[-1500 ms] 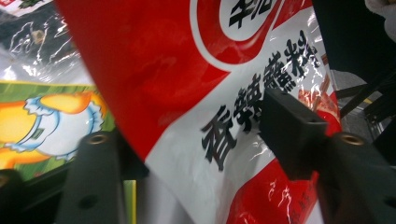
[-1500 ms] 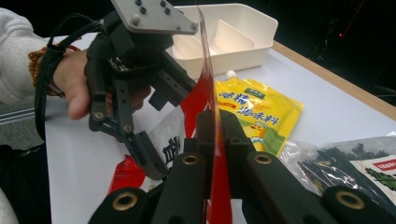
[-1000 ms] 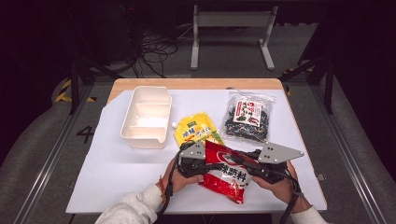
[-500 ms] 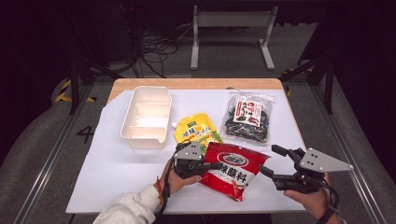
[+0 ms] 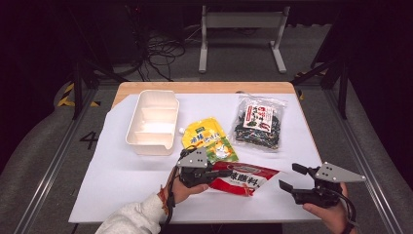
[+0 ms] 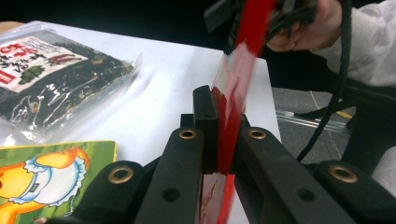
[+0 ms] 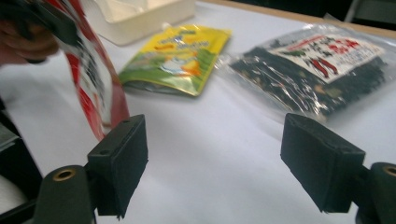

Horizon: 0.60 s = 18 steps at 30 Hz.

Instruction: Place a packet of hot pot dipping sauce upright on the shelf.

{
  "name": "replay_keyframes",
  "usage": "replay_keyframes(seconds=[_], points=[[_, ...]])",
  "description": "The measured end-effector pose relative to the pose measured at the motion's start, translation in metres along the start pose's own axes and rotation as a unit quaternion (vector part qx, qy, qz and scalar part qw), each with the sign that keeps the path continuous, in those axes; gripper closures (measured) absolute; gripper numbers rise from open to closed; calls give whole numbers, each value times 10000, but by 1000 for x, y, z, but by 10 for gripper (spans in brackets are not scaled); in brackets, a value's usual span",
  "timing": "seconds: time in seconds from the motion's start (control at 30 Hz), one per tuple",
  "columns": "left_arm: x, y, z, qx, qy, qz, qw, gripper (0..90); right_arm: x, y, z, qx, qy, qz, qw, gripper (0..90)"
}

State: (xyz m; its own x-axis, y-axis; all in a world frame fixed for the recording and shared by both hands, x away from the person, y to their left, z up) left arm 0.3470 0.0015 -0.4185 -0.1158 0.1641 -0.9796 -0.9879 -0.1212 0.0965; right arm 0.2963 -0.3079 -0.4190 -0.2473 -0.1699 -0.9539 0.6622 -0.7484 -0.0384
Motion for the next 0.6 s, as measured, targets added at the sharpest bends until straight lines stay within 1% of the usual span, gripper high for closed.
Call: replay_keyframes(seconds=[0.07, 0.1, 0.17, 0.2, 0.23, 0.27, 0.33, 0.47, 0.6], points=[[-2, -1, 3, -37, 29, 11, 10000, 900, 5, 3, -2, 41, -53, -64, 10000, 231], [-3, -1, 4, -63, 73, 20, 10000, 900, 8, 6, -4, 88, -122, -96, 9998, 230], [-6, -2, 8, -76, 90, -2, 9999, 900, 9, 7, -5, 100, -143, -100, 9998, 230], [-7, -3, 10, -121, 150, 8, 9998, 900, 10, 7, -6, 92, -165, -109, 9998, 230], [-9, -4, 12, -112, 179, 24, 9998, 900, 11, 8, -7, 111, -198, -115, 9997, 230], [-11, -5, 15, -163, 212, -5, 9996, 900, 12, 9, -9, 139, -227, -115, 9996, 229], [-13, -6, 20, -197, 273, -1, 9994, 900, 13, 8, -11, 122, -245, -125, 9995, 230], [-21, -10, 32, -337, 422, -31, 9985, 900, 14, 7, -15, 91, -306, -93, 9994, 229], [-31, -15, 51, -583, 574, -98, 9966, 900, 16, 5, -19, 84, -364, -31, 9993, 227]])
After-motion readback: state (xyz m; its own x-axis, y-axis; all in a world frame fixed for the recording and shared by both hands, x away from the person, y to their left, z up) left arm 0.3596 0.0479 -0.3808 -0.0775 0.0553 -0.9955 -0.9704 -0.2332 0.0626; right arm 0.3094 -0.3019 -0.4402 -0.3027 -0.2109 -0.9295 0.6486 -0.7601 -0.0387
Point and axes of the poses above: each handheld gripper's, and its own axes: z roughly backward along the jaws, x roughly out of its underside, y roughly to its right, the point moved 4 cm from there along -z, roughly forward along the jaws, and after that the axes turned 10 degrees about y, right-handed, at the moved point
